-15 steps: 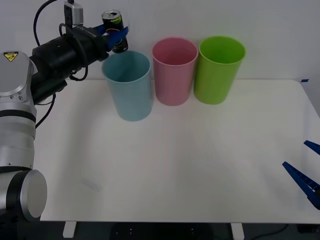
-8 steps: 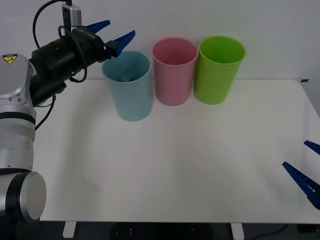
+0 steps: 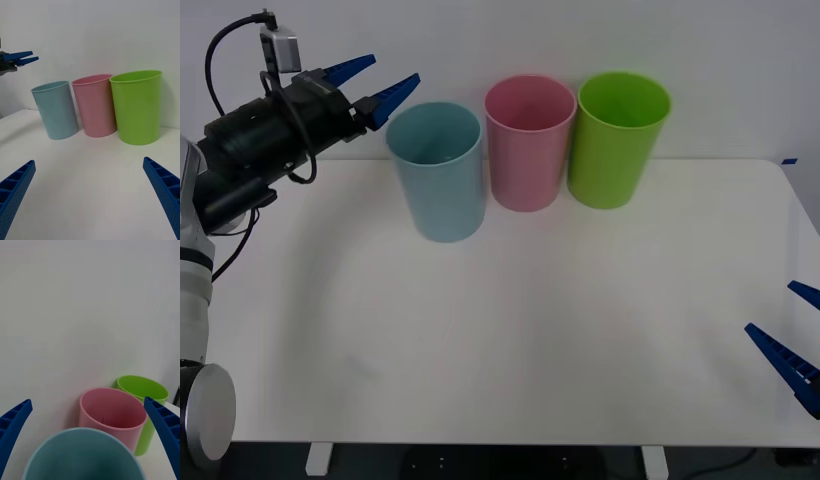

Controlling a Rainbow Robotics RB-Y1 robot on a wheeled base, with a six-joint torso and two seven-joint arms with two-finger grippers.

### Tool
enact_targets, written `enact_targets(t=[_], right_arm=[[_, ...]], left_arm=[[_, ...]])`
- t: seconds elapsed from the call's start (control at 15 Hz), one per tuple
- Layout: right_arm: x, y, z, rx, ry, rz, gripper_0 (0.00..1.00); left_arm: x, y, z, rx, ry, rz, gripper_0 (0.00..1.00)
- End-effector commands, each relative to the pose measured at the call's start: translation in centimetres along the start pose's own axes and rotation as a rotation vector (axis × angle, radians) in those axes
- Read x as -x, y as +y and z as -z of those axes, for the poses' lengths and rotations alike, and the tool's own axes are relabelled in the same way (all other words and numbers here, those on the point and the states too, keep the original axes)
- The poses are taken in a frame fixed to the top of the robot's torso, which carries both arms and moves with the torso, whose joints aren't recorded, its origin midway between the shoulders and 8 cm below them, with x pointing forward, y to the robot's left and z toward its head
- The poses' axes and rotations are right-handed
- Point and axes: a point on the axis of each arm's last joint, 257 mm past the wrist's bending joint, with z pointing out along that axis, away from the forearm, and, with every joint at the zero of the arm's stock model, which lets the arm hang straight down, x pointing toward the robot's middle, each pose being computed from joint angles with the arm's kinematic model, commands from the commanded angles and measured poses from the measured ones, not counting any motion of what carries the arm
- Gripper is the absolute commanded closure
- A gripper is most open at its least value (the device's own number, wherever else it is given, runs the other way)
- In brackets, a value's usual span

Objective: Grasp the object on the table and drop it into the matching bin: aluminum can to the light blue bin, PET bottle to the pink bin.

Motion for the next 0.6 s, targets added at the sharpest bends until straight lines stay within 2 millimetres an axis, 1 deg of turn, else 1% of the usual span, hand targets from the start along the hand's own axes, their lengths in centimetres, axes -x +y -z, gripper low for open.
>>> enact_targets(t=[0.07, 0.33, 0.53, 0.6], right_arm=[[0.0, 0.0, 0.0, 0.000, 0.000, 0.000, 0.00], [0.0, 0.0, 0.0, 0.000, 0.000, 0.000, 0.00], [0.0, 0.0, 0.0, 0.000, 0.000, 0.000, 0.00], [0.0, 0.0, 0.0, 0.000, 0.000, 0.000, 0.00]], left_arm=[[0.2, 0.3, 3.0, -0.023, 0.001, -0.011, 0.00], [-0.4, 0.4, 6.6, -0.017, 0.007, -0.034, 0.00], [-0.8, 0.1, 9.6, -0.022, 0.010, -0.058, 0.00], [-1.1, 0.1, 11.0, -0.014, 0.016, -0.072, 0.00]])
